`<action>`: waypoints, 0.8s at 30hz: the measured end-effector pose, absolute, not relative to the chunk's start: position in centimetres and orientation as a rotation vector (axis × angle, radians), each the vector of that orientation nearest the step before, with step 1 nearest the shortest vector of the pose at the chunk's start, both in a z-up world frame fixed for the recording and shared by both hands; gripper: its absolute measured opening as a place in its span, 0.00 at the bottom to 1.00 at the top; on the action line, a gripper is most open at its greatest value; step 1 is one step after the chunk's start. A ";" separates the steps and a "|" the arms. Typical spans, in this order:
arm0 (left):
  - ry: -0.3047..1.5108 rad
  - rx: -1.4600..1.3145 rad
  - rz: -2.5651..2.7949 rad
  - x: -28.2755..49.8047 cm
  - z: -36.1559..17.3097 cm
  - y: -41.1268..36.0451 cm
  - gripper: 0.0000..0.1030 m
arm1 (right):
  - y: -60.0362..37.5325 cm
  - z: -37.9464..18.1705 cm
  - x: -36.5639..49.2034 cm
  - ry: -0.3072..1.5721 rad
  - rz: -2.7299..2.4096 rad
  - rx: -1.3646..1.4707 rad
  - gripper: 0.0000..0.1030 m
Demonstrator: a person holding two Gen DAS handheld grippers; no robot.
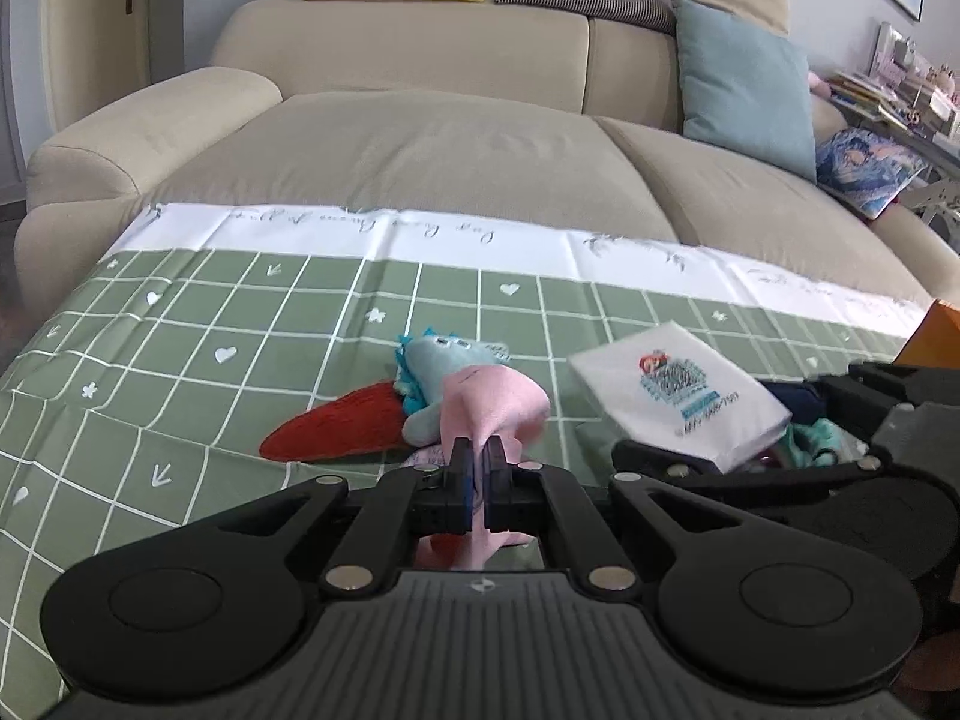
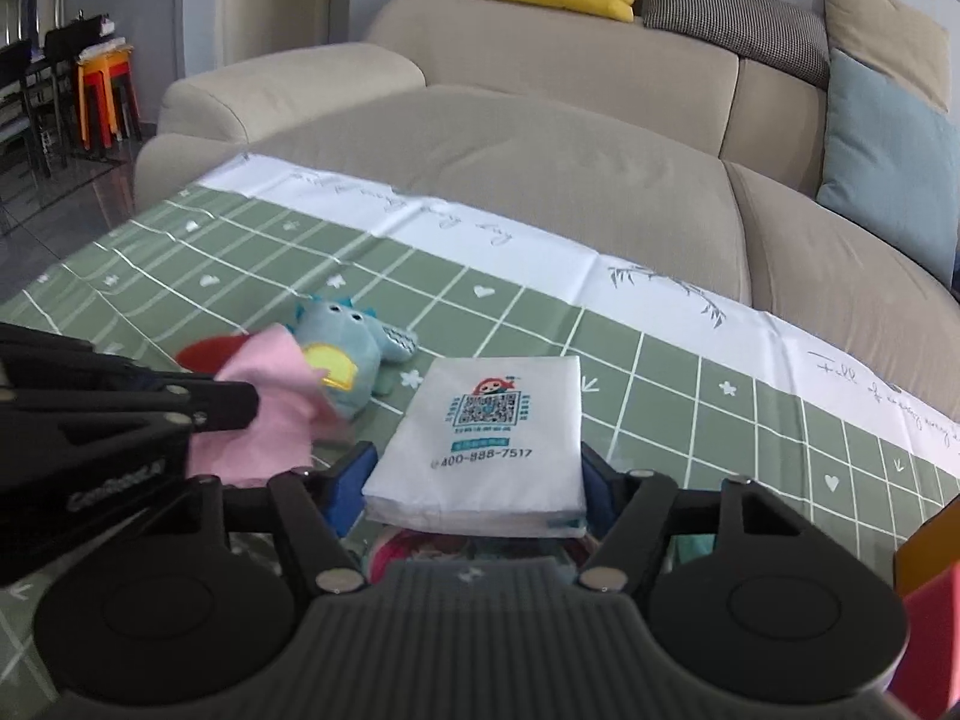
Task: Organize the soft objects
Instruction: 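Grasp the white tissue pack with the right tool while the left tool grasps the pink cloth, then carry the tissue pack and pink cloth over the orange box with both tools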
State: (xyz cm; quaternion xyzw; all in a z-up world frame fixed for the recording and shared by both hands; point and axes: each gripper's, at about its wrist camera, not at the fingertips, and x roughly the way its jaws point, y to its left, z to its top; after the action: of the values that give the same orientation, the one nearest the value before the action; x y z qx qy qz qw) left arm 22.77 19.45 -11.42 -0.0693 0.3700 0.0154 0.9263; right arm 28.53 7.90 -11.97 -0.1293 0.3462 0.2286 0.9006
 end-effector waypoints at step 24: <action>0.775 -0.141 -0.089 11.5 -4.6 12.4 0.02 | -2.8 -3.6 13.3 0.729 0.569 -0.185 0.63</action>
State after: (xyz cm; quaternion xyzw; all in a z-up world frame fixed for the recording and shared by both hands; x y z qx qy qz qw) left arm 11.45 12.41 -4.56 -0.0686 0.3772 -0.0431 0.9226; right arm 13.27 -2.83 -3.58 -0.0893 0.3513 0.2741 0.8908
